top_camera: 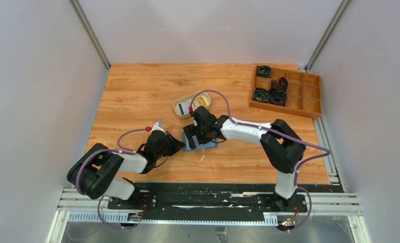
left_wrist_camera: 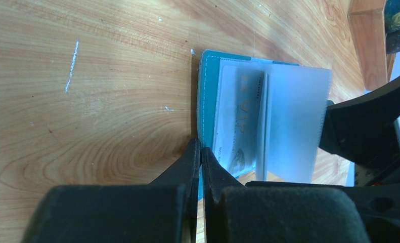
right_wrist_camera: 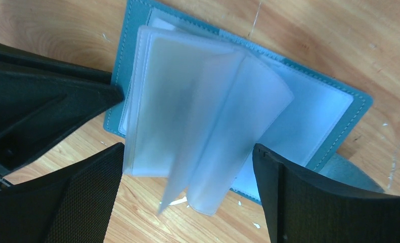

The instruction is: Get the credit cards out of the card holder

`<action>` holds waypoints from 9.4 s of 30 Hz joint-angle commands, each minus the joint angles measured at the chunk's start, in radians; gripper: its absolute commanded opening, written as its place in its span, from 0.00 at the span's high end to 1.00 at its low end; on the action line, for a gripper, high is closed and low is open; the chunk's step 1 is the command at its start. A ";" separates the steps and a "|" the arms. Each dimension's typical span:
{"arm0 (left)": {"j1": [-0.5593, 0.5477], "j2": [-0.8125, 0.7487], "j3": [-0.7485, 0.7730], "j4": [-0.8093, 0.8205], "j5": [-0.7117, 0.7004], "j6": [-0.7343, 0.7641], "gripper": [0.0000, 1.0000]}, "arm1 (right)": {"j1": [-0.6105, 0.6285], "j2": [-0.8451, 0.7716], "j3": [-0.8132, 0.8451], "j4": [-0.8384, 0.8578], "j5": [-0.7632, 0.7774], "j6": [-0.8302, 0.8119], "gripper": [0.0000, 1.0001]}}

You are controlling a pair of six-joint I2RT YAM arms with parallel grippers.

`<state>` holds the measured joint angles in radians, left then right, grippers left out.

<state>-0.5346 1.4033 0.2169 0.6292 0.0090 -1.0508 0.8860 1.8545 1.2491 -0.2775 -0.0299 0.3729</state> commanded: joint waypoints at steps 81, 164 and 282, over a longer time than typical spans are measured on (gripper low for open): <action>-0.010 0.051 -0.016 -0.113 0.016 0.045 1.00 | 0.064 0.133 0.163 -0.197 0.263 -0.046 0.12; -0.010 0.098 -0.009 -0.106 0.017 0.044 1.00 | 0.050 0.104 0.159 -0.167 0.412 -0.176 0.00; -0.010 0.180 -0.014 -0.059 0.043 0.051 1.00 | -0.019 0.000 -0.086 -0.013 0.368 -0.224 0.19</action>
<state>-0.5392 1.5299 0.2386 0.7631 0.0715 -1.0443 0.8719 1.8599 1.1992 -0.1810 0.2413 0.2043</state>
